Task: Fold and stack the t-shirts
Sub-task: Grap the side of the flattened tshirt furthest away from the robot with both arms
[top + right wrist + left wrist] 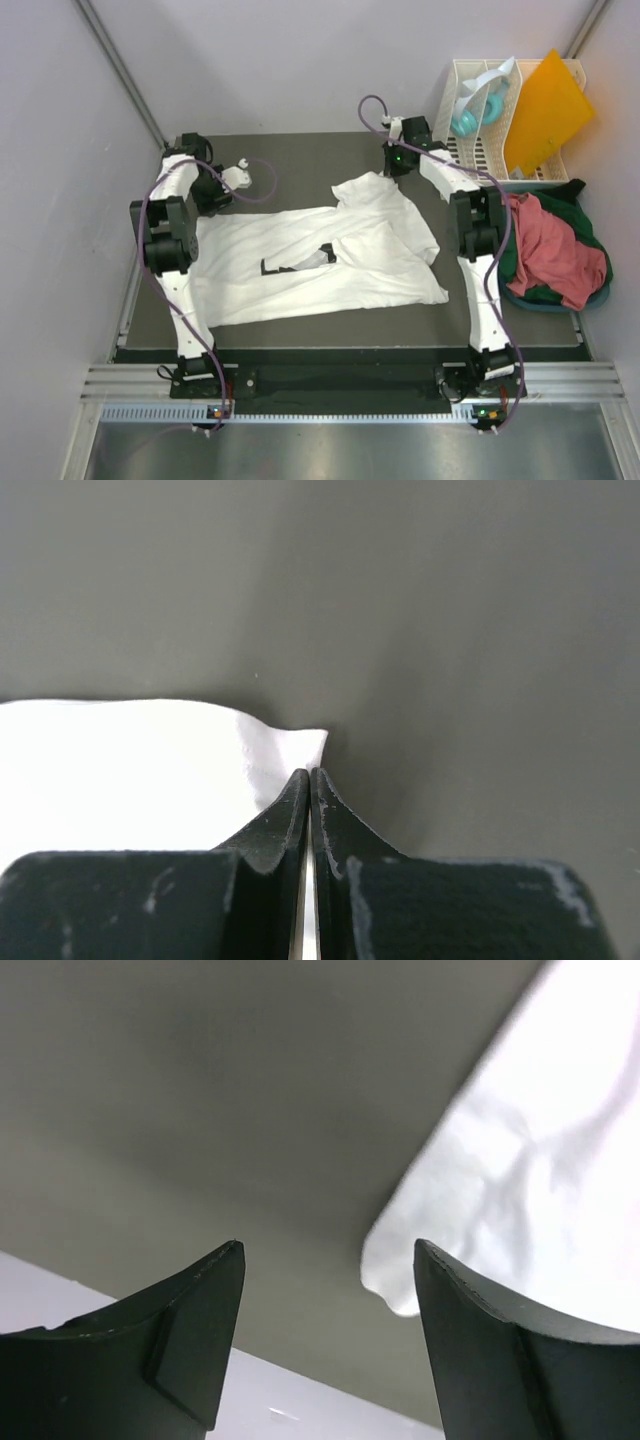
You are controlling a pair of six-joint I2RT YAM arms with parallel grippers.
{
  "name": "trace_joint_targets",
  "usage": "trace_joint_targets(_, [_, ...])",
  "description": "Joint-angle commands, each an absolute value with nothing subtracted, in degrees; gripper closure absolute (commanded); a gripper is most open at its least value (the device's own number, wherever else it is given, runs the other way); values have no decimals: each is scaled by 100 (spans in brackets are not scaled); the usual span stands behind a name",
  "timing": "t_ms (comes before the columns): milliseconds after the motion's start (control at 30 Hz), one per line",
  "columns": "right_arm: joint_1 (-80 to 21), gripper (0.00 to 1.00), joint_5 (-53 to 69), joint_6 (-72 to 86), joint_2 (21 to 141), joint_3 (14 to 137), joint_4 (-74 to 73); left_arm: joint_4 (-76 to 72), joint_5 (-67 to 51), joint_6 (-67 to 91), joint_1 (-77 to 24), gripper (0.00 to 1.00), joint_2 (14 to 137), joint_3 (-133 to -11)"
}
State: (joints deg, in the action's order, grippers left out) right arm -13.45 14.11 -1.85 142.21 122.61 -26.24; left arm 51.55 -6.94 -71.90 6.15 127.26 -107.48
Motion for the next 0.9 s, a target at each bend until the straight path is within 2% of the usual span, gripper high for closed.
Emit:
trace_joint_targets(0, [-1406, 100, 1213, -659, 13571, 12261, -2725, 6230, -941, -8155, 668, 27, 12884, -11144])
trace_joint_targets(167, [-1450, 100, 1108, -826, 13404, 12155, -2725, 6557, -870, -8464, 738, 27, 13086, -11223])
trace_joint_targets(433, [-1512, 100, 1064, -993, 13201, 12024, -2795, 6135, -721, -8411, 870, 27, 13289, -11373])
trace_joint_targets(867, [-1608, 100, 1028, -1134, 13096, 11980, -2795, 6337, -703, -8613, 1011, 27, 13579, -11602])
